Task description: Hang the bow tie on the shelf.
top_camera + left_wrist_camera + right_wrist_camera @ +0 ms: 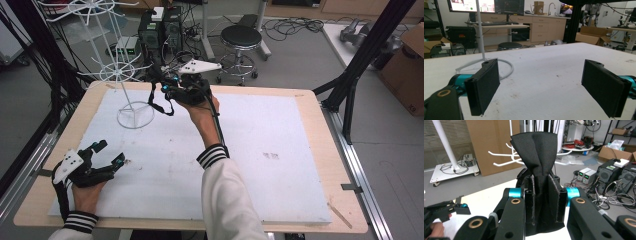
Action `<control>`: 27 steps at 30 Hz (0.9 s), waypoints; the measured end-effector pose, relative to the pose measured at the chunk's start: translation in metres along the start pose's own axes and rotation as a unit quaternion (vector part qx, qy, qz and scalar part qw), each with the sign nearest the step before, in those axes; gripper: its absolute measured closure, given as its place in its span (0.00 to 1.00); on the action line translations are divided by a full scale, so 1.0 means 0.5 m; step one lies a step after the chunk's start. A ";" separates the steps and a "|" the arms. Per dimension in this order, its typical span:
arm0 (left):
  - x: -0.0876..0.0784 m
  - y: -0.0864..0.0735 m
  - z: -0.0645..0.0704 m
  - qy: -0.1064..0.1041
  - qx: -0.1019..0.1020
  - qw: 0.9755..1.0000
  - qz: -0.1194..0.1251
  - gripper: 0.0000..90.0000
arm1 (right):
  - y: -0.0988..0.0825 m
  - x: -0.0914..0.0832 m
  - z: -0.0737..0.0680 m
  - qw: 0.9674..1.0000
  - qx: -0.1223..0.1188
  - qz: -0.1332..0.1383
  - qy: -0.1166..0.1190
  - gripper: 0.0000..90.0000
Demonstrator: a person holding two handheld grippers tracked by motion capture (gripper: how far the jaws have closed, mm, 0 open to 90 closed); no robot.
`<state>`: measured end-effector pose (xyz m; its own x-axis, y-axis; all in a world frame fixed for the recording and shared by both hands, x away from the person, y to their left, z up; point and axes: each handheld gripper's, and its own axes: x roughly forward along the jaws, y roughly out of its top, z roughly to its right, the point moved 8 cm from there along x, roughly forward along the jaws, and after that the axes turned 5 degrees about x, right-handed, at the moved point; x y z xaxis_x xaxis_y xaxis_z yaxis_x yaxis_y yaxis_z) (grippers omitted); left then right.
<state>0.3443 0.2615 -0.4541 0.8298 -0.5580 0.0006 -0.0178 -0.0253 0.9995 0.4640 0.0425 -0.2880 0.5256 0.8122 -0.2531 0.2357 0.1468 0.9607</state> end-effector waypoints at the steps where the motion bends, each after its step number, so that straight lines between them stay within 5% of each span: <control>1: 0.000 0.000 0.000 0.000 0.000 1.000 0.000 0.17 | 0.004 0.006 -0.001 1.000 -0.003 0.002 0.002 0.85; 27: -0.002 0.001 -0.001 -0.004 -0.002 1.000 0.003 0.17 | 0.017 0.114 -0.002 1.000 0.001 -0.003 0.011 0.85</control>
<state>0.3438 0.2621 -0.4537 0.8253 -0.5646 0.0070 -0.0212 -0.0187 0.9996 0.4950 0.0904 -0.2941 0.5056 0.8239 -0.2562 0.2403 0.1507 0.9589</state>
